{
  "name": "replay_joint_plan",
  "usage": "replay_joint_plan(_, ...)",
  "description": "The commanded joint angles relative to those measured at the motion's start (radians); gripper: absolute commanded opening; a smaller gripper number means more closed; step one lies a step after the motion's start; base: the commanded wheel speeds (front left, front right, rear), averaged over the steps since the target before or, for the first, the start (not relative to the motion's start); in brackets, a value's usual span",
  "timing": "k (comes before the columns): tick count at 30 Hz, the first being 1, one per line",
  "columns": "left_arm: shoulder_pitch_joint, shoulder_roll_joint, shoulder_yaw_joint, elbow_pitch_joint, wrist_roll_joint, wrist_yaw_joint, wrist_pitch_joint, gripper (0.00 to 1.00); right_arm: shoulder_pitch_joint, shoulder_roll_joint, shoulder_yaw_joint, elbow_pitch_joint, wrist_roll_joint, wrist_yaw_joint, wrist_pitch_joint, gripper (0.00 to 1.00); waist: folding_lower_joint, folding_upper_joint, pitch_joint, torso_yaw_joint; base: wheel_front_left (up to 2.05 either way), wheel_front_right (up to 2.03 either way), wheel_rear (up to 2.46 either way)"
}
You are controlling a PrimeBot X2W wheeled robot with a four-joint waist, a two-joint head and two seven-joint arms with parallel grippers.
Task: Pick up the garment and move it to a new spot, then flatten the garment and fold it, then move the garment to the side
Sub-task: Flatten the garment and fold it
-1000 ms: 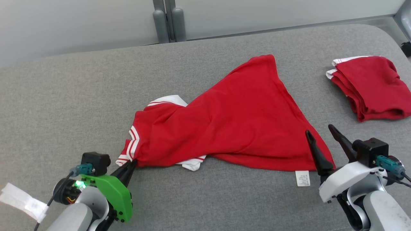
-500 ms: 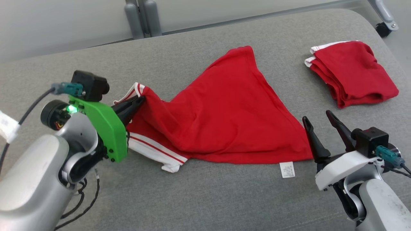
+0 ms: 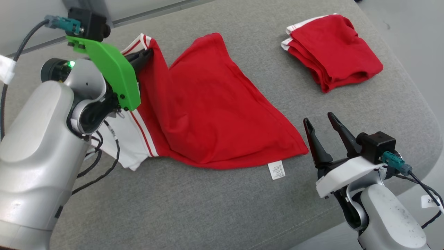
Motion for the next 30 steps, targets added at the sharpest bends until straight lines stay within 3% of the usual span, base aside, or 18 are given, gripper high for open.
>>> replay_joint_plan(1,-0.028,-0.018,0.004,0.028,0.004,0.007,-0.015,0.00,-0.017,0.007,0.009,0.010,0.010,-0.002,-0.011,1.00,0.0000,0.0000,0.051,-0.067,0.00,0.00,0.00)
replay_joint_plan(8,-0.101,-0.122,-0.042,0.192,0.019,-0.007,-0.069,0.00,-0.046,0.014,0.029,0.054,0.028,-0.002,-0.033,1.00,0.0000,0.0000,0.064,-0.096,0.00,0.00,0.00)
replay_joint_plan(9,-0.105,-0.130,-0.051,0.214,0.024,-0.010,-0.075,0.40,-0.049,0.014,0.030,0.059,0.028,-0.002,-0.036,1.00,0.0000,0.0000,0.063,-0.096,0.00,0.00,0.00)
replay_joint_plan(10,-0.109,-0.137,-0.062,0.239,0.027,-0.010,-0.078,1.00,-0.053,0.017,0.033,0.065,0.029,-0.002,-0.038,1.00,0.0000,0.0000,0.061,-0.095,0.00,0.00,0.00)
replay_joint_plan(13,-0.129,-0.141,-0.082,0.273,0.011,-0.017,-0.083,1.00,-0.059,0.015,0.040,0.079,0.033,-0.002,-0.040,1.00,0.0000,0.0000,0.050,-0.083,0.00,0.00,0.00)
replay_joint_plan(16,-0.135,-0.106,-0.119,0.254,-0.014,-0.019,-0.060,1.00,-0.056,0.001,0.034,0.091,0.033,-0.002,-0.041,1.00,0.0000,0.0000,0.036,-0.055,0.00,0.00,0.00)
replay_joint_plan(24,-0.126,0.088,-0.222,0.077,-0.138,-0.019,0.061,1.00,-0.047,-0.017,0.036,0.084,0.036,-0.002,-0.043,1.00,0.0000,0.0000,0.032,0.013,0.00,0.00,0.00)
replay_joint_plan(30,-0.140,0.214,-0.239,0.091,-0.137,-0.019,0.078,1.00,-0.067,-0.020,0.054,0.070,0.042,-0.002,-0.042,1.00,0.0000,0.0000,0.074,0.004,0.00,0.00,0.00)
